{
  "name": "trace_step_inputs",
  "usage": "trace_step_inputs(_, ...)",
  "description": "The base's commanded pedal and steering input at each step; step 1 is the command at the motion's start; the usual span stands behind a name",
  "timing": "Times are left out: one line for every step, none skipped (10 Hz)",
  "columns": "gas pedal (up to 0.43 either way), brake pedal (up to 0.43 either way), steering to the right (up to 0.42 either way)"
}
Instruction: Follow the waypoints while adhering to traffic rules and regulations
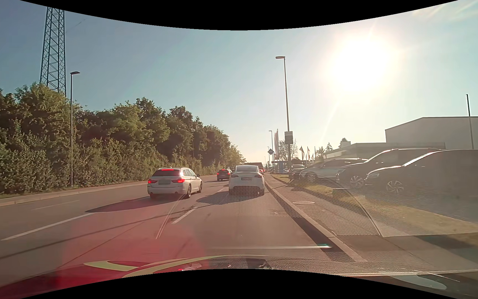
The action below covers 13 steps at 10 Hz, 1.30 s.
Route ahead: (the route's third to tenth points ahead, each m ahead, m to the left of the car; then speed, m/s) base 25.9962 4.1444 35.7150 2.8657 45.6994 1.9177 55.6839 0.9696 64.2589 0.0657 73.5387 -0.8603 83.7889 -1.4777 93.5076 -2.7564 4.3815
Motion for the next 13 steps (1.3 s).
trace_step_inputs(0.000, 0.000, 0.010)
trace_step_inputs(0.000, 0.000, 0.010)
trace_step_inputs(0.000, 0.000, 0.010)
trace_step_inputs(0.000, 0.000, 0.010)
trace_step_inputs(0.000, 0.000, 0.010)
trace_step_inputs(0.000, 0.000, 0.010)
trace_step_inputs(0.000, 0.000, 0.010)
trace_step_inputs(0.000, 0.000, 0.010)
trace_step_inputs(0.000, 0.000, 0.010)
trace_step_inputs(0.000, 0.000, 0.010)
trace_step_inputs(0.000, 0.000, 0.010)
trace_step_inputs(0.000, 0.000, 0.009)
trace_step_inputs(0.000, 0.000, 0.009)
